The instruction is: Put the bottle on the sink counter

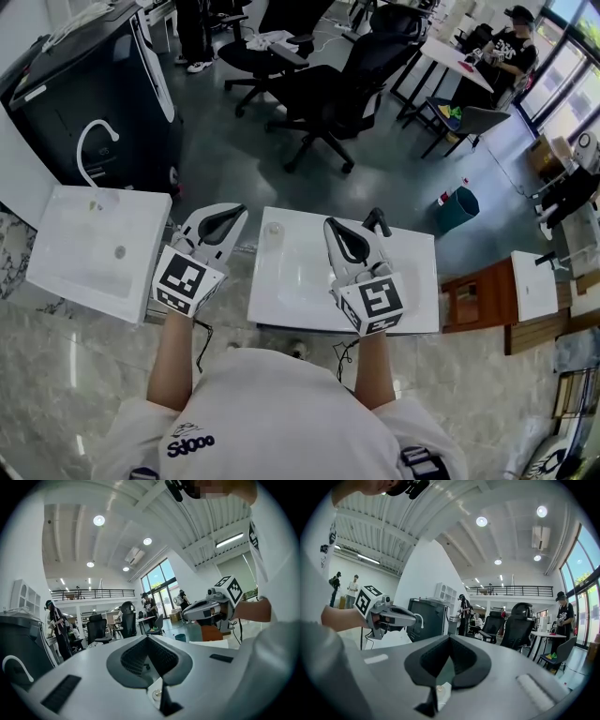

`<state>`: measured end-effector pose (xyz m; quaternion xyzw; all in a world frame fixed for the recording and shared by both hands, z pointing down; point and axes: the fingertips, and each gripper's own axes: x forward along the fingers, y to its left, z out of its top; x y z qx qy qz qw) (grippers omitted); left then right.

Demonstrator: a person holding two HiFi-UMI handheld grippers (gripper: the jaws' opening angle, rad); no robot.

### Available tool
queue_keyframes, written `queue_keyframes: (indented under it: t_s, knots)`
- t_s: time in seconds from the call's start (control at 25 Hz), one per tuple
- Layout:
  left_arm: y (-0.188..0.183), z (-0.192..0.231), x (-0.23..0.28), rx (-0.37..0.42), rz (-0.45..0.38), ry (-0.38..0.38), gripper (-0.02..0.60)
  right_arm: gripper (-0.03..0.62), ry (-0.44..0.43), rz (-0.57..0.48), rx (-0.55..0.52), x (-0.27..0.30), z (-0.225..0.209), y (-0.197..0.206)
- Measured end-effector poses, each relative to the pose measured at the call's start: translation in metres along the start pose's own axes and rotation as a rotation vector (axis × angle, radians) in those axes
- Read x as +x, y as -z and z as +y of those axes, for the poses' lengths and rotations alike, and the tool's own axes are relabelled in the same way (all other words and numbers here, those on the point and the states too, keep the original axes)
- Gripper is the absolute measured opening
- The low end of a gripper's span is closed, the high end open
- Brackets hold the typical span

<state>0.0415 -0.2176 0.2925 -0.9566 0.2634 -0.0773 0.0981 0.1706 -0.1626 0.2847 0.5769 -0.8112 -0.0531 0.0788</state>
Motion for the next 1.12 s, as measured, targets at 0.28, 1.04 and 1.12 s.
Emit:
queue_keyframes:
  t_s: [0.28, 1.04, 1.12]
  knots:
    - [0.012, 0.0, 0.002, -0.006, 0.026, 0.003, 0.005, 0.009, -0.007, 0.025, 0.007, 0.005, 0.001, 0.008]
    - [0.017, -0.006, -0.003, -0.019, 0.036, 0.013, 0.005, 0.009, -0.013, 0.048, 0.013, 0.0, 0.007, 0.015]
    - [0.018, -0.006, -0.003, -0.02, 0.039, 0.014, 0.005, 0.009, -0.014, 0.05, 0.015, 0.0, 0.007, 0.016]
